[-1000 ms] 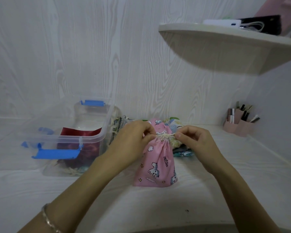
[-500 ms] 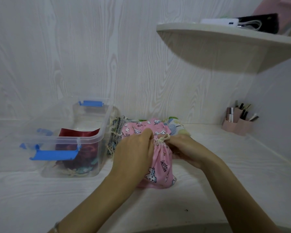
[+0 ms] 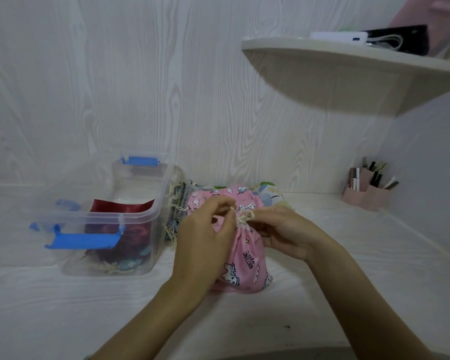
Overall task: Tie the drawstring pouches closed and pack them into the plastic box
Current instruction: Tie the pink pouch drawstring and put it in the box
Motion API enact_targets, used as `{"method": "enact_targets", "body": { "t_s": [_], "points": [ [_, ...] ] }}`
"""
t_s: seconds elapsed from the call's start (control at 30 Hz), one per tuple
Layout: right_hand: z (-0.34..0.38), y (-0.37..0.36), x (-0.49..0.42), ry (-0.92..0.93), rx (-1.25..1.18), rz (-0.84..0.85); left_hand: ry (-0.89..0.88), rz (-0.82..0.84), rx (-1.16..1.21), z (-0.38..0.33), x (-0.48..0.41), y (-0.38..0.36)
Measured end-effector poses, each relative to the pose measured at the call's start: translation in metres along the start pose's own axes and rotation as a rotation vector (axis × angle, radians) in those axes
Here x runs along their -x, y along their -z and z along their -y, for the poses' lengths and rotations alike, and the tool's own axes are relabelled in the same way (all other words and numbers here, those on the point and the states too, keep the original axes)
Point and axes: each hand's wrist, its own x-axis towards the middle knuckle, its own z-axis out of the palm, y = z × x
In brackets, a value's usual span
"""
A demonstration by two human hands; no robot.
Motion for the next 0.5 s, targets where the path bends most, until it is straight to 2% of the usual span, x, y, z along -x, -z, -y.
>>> {"method": "enact_targets", "body": {
  "t_s": [0.13,0.27,0.4,0.5],
  "points": [
    [0.006,-0.002,0.001,-0.024,0.129,0.035,-0.123,0.244,-0.013,0.001,-0.012,0.004],
    [0.010,-0.001,0.002,-0.022,0.256,0.028,0.052,0.493,0.104,0.005,-0.031,0.010],
    [0.008,-0.002,0.003,0.035,0.288,0.007,0.121,0.455,0.124,0.007,-0.036,0.011],
    [0.007,-0.004,0.006,0.107,0.326,-0.044,0.274,0.470,0.188,0.008,-0.038,0.014]
  ]
}}
